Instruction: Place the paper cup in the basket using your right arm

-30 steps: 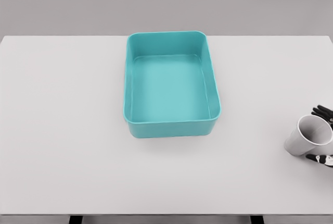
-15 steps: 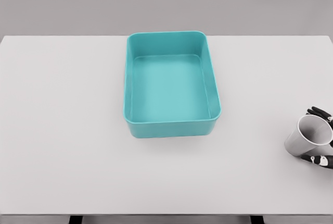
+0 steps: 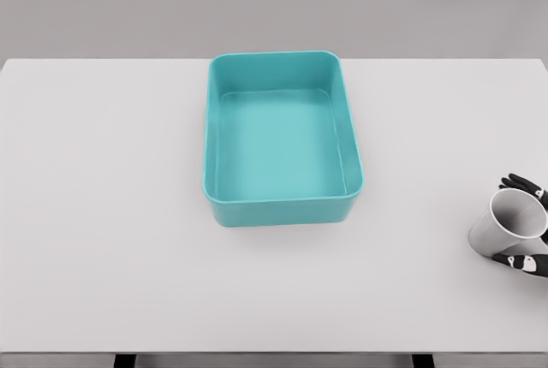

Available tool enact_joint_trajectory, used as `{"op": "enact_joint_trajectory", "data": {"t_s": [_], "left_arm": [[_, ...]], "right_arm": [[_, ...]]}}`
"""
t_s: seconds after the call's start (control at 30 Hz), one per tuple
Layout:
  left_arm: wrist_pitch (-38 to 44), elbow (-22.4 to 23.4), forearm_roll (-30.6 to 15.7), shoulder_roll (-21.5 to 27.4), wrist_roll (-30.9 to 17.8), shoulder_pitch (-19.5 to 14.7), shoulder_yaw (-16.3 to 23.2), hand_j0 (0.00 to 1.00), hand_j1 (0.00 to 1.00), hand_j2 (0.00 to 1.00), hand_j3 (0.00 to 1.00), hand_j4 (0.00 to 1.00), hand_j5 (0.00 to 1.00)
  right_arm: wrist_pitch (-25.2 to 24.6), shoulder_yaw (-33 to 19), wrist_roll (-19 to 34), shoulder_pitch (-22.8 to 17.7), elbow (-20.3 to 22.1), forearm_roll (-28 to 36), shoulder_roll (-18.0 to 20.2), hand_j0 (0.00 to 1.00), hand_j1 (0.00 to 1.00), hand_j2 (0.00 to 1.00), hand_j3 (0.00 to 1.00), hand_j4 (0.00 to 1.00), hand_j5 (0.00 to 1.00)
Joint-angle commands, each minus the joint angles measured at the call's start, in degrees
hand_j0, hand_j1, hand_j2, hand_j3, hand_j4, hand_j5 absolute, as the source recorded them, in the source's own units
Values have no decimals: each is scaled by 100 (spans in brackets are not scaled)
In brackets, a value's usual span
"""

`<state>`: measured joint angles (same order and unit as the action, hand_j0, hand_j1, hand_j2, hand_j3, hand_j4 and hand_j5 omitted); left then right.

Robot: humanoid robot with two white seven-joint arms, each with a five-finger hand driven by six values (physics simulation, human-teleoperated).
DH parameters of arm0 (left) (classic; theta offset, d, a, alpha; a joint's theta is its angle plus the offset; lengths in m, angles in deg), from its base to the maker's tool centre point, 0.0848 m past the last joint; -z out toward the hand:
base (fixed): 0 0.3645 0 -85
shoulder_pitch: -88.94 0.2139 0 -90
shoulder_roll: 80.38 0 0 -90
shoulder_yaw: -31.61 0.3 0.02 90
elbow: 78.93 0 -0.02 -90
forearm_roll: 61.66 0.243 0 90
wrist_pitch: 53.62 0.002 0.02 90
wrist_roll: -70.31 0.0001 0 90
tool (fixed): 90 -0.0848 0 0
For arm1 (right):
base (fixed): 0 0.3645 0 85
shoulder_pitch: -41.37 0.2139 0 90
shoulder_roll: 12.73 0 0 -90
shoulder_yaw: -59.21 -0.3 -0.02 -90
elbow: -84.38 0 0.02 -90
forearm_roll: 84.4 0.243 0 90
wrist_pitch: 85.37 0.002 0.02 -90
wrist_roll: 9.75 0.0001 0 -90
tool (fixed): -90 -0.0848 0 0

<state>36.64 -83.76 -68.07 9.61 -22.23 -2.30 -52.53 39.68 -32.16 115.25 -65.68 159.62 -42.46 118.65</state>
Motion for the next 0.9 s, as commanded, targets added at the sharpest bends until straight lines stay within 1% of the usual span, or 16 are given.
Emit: {"op": "enact_joint_trajectory", "data": {"t_s": [0.0, 0.13, 0.17, 0.23, 0.27, 0.47, 0.5, 0.6, 0.63, 0.67, 0.73, 0.8, 0.87], "left_arm": [[0, -1, 0, 0, -1, 0, 3, 100, 100, 100, 100, 100, 100], [0, -1, 0, 0, -1, 0, 3, 100, 100, 100, 100, 100, 100], [0, -1, 0, 0, -1, 0, 3, 100, 100, 100, 100, 100, 100], [0, -1, 0, 0, -1, 0, -6, 100, 100, 100, 100, 100, 100], [0, -1, 0, 0, -1, 0, -5, 100, 100, 100, 100, 100, 100], [0, -1, 0, 0, -1, 0, 3, 100, 100, 100, 100, 100, 100], [0, -1, 0, 0, -1, 0, -5, 100, 100, 100, 100, 100, 100], [0, -1, 0, 0, -1, 0, 3, 100, 100, 100, 100, 100, 100], [0, -1, 0, 0, -1, 0, -5, 100, 100, 100, 100, 100, 100], [0, -1, 0, 0, -1, 0, -6, 100, 100, 100, 100, 100, 100], [0, -1, 0, 0, -1, 0, 3, 100, 100, 100, 100, 100, 100], [0, -1, 0, 0, -1, 0, -5, 100, 100, 100, 100, 100, 100], [0, -1, 0, 0, -1, 0, 3, 100, 100, 100, 100, 100, 100]], "right_arm": [[-5, 5, 0, 0, 17, 33, 10, 100, 100, 100, 100, 100, 100], [-5, 14, 0, 0, 17, -11, 10, 98, 98, 98, 98, 98, 98], [-5, 14, 0, 0, 17, -19, 10, 88, 88, 88, 88, 88, 88], [-5, 14, 0, 0, 17, -19, 10, 84, 84, 84, 84, 84, 84], [-5, 14, 0, 0, 9, -19, 10, 77, 77, 77, 77, 77, 77], [-5, 22, 0, 9, 17, -28, 10, 70, 70, 70, 70, 70, 70], [-5, 22, 0, 17, 26, -54, 10, 68, 68, 68, 68, 68, 68], [-5, 14, 0, 44, 61, -55, 10, 66, 66, 66, 66, 66, 66], [-5, 14, 0, 53, 79, -55, 19, 63, 63, 63, 63, 63, 63], [-5, 14, 0, 62, 70, -55, 19, 63, 63, 63, 63, 63, 63], [-5, 14, 0, 158, 70, -55, 19, 60, 60, 60, 60, 60, 60], [-5, 14, 0, 185, 70, -55, 28, 60, 60, 60, 60, 60, 60], [-5, 14, 0, 246, 70, -55, 36, 56, 56, 56, 56, 56, 56]]}}
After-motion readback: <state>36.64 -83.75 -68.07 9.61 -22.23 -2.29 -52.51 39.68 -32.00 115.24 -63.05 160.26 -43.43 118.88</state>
